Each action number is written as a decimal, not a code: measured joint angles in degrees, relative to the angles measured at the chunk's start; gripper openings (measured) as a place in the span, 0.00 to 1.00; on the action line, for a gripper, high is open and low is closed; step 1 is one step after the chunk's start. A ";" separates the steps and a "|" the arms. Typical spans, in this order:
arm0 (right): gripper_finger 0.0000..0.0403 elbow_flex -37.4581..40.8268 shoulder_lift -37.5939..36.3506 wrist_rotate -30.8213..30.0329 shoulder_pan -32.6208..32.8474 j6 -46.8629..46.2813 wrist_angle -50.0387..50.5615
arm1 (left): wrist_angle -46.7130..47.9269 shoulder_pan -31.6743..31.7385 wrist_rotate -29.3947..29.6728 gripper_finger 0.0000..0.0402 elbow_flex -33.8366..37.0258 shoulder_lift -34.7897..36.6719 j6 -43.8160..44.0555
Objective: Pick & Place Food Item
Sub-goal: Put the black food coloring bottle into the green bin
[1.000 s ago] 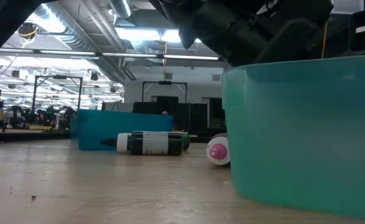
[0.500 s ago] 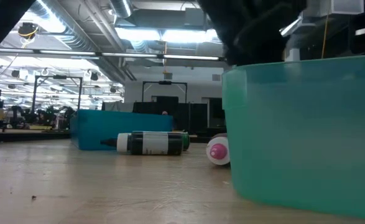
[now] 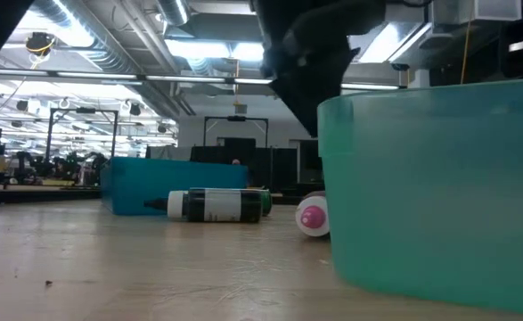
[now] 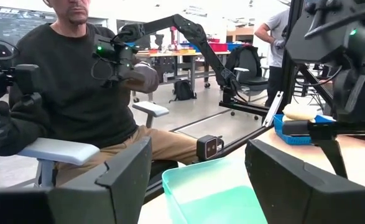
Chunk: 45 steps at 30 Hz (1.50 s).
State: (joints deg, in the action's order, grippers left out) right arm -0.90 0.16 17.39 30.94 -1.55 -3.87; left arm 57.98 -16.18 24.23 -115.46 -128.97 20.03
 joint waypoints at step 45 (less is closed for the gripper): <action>0.63 -0.01 0.00 -0.09 0.02 0.82 -0.43 | -56.51 -4.39 -1.03 0.54 61.88 34.88 -0.12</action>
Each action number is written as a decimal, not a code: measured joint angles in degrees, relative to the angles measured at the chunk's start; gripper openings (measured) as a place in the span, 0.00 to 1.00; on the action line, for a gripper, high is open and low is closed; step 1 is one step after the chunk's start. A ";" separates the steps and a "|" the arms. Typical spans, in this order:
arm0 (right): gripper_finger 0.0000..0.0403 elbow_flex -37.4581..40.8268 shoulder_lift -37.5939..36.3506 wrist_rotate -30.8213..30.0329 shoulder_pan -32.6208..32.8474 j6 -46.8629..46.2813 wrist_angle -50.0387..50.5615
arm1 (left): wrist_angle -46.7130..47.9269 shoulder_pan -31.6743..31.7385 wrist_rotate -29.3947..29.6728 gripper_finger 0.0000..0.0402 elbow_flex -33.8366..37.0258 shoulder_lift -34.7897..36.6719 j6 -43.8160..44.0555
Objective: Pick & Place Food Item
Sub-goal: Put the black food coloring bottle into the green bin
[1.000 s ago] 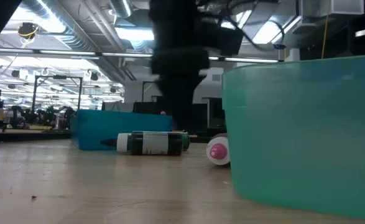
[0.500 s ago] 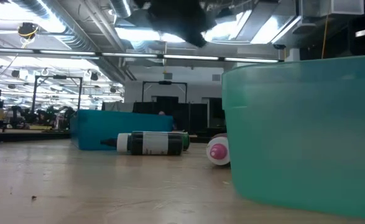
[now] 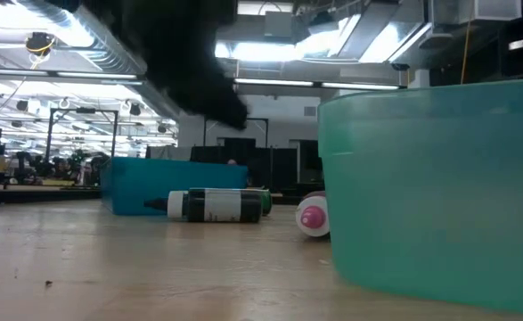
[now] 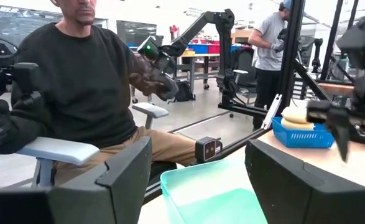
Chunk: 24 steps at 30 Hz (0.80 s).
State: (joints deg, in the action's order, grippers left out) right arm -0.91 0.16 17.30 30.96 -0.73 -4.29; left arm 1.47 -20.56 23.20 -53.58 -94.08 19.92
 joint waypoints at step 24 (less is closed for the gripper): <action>0.63 0.00 0.02 -0.35 0.00 -1.38 0.28 | 4.46 4.96 -2.48 0.54 0.04 -9.07 2.02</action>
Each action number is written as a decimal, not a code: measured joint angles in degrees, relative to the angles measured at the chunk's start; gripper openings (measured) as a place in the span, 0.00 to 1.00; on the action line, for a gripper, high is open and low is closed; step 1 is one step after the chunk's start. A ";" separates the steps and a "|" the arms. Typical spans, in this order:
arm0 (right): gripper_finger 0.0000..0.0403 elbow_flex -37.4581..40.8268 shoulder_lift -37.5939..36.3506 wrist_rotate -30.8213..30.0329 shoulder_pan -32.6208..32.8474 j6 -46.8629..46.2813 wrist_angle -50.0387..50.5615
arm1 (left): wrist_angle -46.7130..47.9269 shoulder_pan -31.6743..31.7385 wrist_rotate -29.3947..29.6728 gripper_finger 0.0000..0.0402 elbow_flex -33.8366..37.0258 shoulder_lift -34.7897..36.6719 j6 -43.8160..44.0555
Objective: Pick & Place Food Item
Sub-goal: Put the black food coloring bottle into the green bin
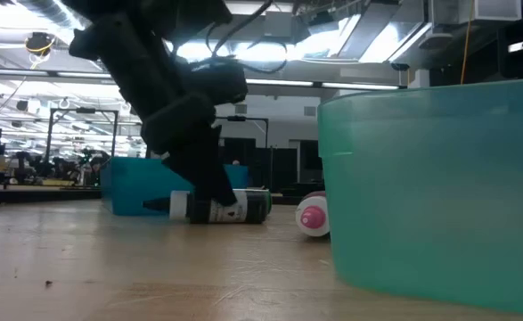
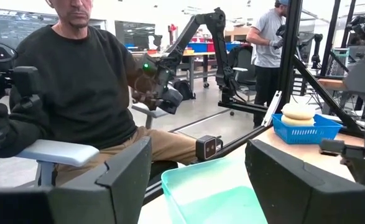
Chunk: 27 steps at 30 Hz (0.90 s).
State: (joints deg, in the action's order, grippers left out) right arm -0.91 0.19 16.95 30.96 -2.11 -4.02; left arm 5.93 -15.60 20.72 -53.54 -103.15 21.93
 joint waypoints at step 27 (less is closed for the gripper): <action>0.63 0.00 0.00 0.02 0.00 -0.22 -0.02 | 0.56 -1.67 -4.58 0.27 -4.67 -2.41 1.45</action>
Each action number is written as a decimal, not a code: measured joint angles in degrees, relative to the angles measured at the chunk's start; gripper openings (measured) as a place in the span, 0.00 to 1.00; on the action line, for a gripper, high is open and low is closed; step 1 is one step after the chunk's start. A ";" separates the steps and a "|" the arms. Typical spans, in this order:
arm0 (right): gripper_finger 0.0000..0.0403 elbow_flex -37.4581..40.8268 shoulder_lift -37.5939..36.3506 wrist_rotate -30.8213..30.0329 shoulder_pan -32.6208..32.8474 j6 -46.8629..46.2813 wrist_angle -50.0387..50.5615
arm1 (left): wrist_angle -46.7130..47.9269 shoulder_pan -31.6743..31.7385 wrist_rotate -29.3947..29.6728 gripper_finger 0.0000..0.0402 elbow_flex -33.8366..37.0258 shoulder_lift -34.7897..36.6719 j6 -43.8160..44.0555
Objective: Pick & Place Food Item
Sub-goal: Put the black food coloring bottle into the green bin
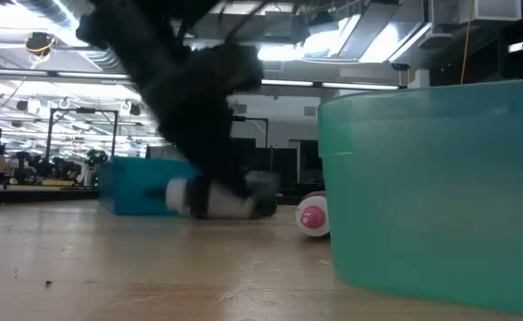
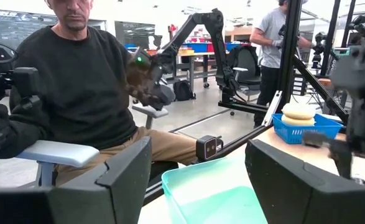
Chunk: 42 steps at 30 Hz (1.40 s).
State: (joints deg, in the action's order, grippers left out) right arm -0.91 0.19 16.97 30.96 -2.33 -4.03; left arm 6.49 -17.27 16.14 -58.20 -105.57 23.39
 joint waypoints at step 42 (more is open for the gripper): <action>0.63 0.00 0.00 0.20 0.00 0.17 0.19 | 9.94 2.44 -11.67 0.26 -45.50 -24.98 -33.48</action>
State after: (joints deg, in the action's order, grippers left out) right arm -0.91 0.19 17.17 30.96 -2.15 -3.84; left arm 16.43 -14.83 4.47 -103.70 -130.54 -10.09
